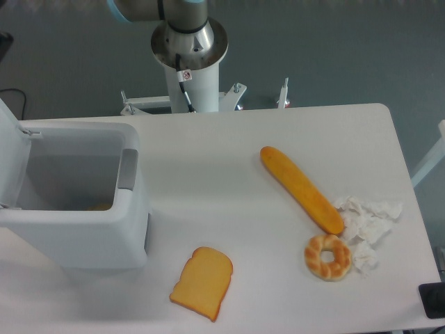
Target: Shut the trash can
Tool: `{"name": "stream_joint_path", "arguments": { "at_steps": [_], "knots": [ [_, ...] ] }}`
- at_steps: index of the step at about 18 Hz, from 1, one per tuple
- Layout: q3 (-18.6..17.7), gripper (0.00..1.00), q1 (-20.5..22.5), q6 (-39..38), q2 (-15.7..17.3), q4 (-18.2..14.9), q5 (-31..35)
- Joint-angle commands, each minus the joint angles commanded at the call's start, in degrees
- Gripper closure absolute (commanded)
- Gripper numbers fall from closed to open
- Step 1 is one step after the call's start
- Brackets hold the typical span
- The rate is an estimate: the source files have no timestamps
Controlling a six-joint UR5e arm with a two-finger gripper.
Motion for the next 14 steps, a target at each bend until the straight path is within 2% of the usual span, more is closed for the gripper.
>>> {"name": "stream_joint_path", "arguments": {
  "at_steps": [6,14],
  "knots": [
    [-0.26,0.0,-3.25,0.18,-0.44,0.0,-0.79],
    [-1.84,0.0,-5.01,0.09,-0.7,0.0,-0.79]
  ]
}}
